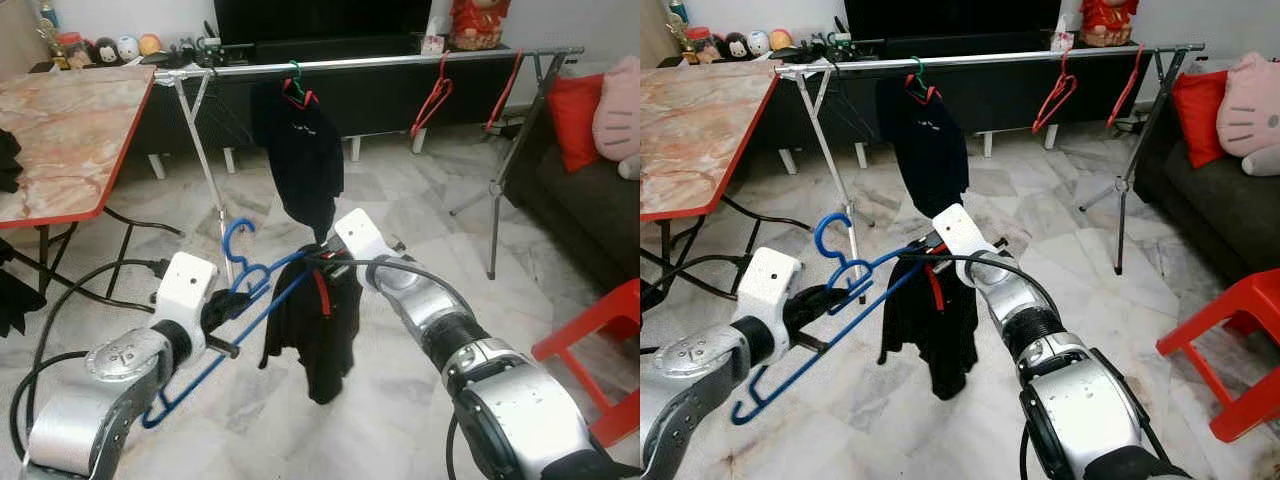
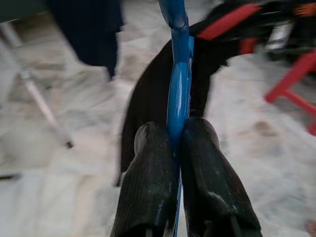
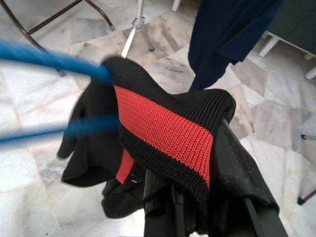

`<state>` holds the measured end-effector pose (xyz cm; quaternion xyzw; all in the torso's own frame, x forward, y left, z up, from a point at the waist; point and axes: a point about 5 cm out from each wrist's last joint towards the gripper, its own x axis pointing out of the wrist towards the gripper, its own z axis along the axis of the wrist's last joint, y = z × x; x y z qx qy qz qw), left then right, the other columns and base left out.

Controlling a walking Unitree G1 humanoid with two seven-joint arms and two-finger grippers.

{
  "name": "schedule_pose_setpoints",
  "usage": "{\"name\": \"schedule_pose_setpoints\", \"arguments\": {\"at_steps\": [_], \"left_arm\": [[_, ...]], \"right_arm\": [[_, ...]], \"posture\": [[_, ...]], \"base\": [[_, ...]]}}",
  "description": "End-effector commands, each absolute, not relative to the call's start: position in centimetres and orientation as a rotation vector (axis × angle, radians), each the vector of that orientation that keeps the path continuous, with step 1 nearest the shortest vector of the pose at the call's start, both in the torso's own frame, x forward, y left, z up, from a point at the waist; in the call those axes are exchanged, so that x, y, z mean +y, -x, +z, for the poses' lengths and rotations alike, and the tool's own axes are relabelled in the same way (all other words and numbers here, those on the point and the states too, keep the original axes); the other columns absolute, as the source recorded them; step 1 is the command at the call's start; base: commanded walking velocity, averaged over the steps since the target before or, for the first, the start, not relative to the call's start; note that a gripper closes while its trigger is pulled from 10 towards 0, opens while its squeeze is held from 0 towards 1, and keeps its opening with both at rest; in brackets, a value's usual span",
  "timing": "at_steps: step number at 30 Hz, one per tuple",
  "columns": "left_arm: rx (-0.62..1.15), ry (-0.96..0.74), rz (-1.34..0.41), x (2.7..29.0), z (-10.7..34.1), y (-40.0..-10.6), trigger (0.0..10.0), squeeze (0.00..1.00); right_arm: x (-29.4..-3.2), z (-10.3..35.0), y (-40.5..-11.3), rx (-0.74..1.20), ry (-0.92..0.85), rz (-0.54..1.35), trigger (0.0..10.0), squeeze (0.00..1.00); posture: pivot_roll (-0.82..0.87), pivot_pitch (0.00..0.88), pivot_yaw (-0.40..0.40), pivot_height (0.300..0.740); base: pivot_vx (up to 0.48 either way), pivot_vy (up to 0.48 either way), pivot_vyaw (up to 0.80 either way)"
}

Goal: Hang hanger

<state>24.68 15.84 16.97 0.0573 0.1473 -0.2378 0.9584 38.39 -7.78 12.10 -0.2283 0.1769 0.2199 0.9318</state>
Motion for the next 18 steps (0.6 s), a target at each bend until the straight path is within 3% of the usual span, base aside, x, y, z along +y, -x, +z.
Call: {"name": "schedule_pose_setpoints", "arguments": {"at_steps": [1,8,18], "left_arm": [[0.253,-0.128,-0.546,15.2,17.9,-24.4,10.0,0.00],[0.283,-0.137,-0.679,14.1,17.4,-23.2,10.0,0.00],[0.288,-0.193,-0.567,14.7,16.8,-24.6,10.0,0.00]], "right_arm": [[-7.4,12.6,-38.5,0.340,0.471,0.464,10.0,0.00],[-7.3,12.7,-38.5,0.337,0.474,0.473,10.0,0.00],[-6.0,13.8,-38.6,0.297,0.476,0.516,10.0,0.00]], "posture": [[-0.05,0.000,-0.007,0.740],[-0.06,0.000,-0.006,0.740],[-0.05,0.000,-0.007,0.740]], "base": [[0.000,0.000,0.00],[0.000,0.000,0.00],[0.000,0.000,0.00]]}}
